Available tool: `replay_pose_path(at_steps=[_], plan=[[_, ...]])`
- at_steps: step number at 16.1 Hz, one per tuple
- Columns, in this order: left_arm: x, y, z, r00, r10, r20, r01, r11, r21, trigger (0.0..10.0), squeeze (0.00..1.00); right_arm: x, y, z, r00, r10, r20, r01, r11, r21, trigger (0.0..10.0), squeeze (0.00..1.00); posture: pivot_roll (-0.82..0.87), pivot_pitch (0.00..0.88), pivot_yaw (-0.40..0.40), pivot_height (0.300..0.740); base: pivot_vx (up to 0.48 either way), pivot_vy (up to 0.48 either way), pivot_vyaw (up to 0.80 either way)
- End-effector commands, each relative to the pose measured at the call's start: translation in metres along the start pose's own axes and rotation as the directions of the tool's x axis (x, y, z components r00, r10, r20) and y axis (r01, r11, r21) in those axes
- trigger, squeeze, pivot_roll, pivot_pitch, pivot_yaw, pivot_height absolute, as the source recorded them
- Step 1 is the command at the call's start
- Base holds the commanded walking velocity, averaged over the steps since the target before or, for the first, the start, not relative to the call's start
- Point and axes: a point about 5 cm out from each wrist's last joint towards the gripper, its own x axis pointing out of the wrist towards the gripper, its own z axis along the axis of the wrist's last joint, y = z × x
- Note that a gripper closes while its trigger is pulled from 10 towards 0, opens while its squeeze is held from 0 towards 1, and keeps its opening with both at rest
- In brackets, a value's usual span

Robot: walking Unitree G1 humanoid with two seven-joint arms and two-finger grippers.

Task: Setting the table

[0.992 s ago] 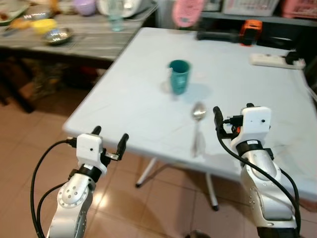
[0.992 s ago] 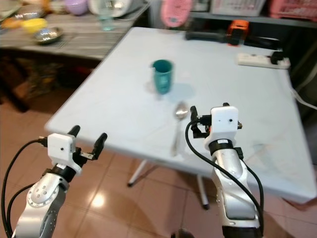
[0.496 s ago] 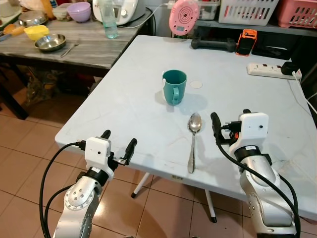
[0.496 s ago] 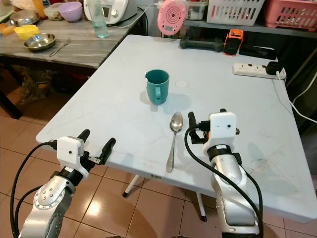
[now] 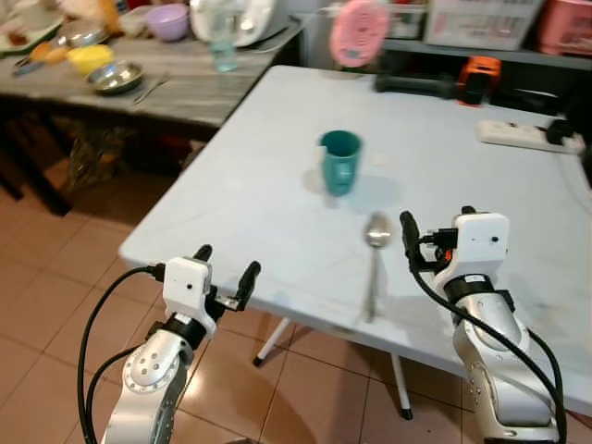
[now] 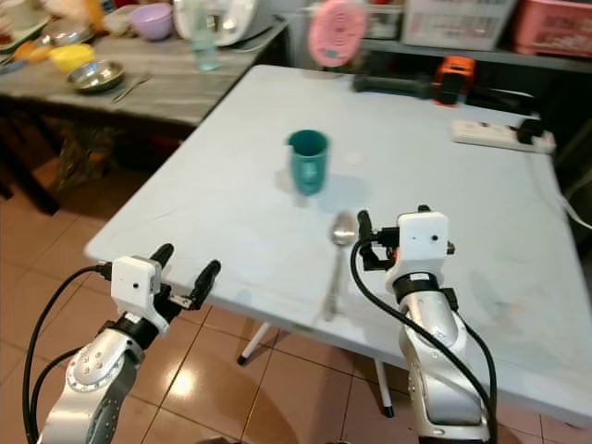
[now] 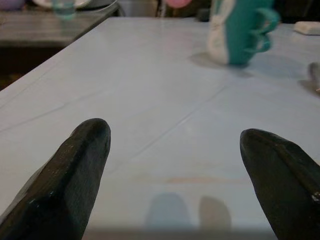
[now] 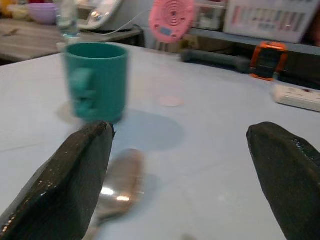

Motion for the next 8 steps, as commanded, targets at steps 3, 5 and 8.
replay_pose_path(at_steps=[3, 5, 8], plan=[[-0.0040, 0.0015, 0.0004, 1.000, -0.003, -0.015, 0.003, 1.000, 0.010, 10.0, 0.00, 0.0003, 0.0043, 0.0035, 1.000, 0.013, 0.014, -0.013, 1.000, 0.003, 10.0, 0.00, -0.06, 0.128, 0.058, 0.740, 0.000, 0.321, 0.00], [-0.0033, 0.0002, 0.0013, 1.000, -0.008, -0.015, 0.009, 1.000, 0.011, 10.0, 0.00, 0.0002, 0.0040, 0.0034, 1.000, 0.011, 0.014, -0.011, 1.000, 0.003, 10.0, 0.00, -0.06, 0.128, 0.058, 0.740, 0.000, 0.313, 0.00], [-0.0036, -0.0005, 0.0026, 1.000, -0.013, -0.010, 0.013, 1.000, 0.020, 10.0, 0.00, -0.0014, 0.0029, 0.0026, 1.000, 0.001, 0.017, -0.001, 1.000, 0.014, 10.0, 0.00, -0.07, 0.131, 0.060, 0.740, 0.000, 0.000, 0.00]])
